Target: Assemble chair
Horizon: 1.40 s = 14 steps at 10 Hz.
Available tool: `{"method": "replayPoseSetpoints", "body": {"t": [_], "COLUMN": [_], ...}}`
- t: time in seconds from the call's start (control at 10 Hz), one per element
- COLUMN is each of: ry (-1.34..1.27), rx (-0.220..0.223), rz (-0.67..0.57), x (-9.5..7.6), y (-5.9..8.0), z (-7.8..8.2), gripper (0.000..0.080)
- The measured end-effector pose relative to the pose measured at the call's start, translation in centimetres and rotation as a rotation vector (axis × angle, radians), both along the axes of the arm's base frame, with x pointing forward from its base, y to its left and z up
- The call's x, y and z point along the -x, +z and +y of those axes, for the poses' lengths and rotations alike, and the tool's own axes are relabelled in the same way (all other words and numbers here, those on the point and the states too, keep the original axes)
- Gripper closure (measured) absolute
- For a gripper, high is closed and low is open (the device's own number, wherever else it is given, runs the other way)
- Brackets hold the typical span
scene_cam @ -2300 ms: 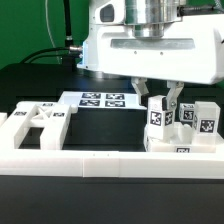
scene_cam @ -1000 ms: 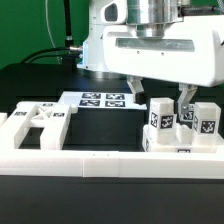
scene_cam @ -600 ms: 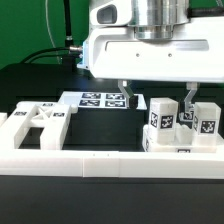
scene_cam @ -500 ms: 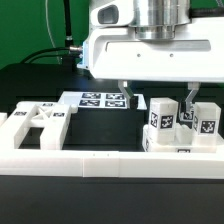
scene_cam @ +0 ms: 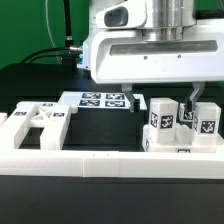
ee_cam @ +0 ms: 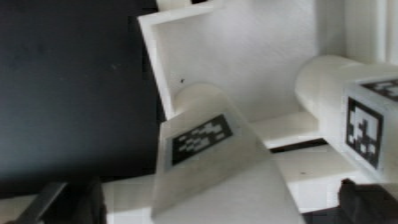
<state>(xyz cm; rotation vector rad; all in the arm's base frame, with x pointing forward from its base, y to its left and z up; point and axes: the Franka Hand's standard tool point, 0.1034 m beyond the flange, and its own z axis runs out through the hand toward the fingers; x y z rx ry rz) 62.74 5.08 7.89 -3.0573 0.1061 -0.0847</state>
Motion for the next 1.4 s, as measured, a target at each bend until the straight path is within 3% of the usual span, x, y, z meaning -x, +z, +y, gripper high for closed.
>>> {"method": "replayPoseSetpoints", "body": {"t": [0.1, 0.4, 0.7, 1.4], "ry": [0.02, 0.018, -0.008, -0.691], "rx": [0.002, 0.002, 0.0, -0.059], "rz": [-0.004, -0.006, -0.004, 0.038], "x": [0.0, -0.03, -0.03, -0.03], "y": [-0.03, -0.07, -0.08, -0.22], "z": [-0.01, -0.06, -0.07, -0.28], "gripper": [0.0151, 0.0514, 0.0514, 0.0514]}}
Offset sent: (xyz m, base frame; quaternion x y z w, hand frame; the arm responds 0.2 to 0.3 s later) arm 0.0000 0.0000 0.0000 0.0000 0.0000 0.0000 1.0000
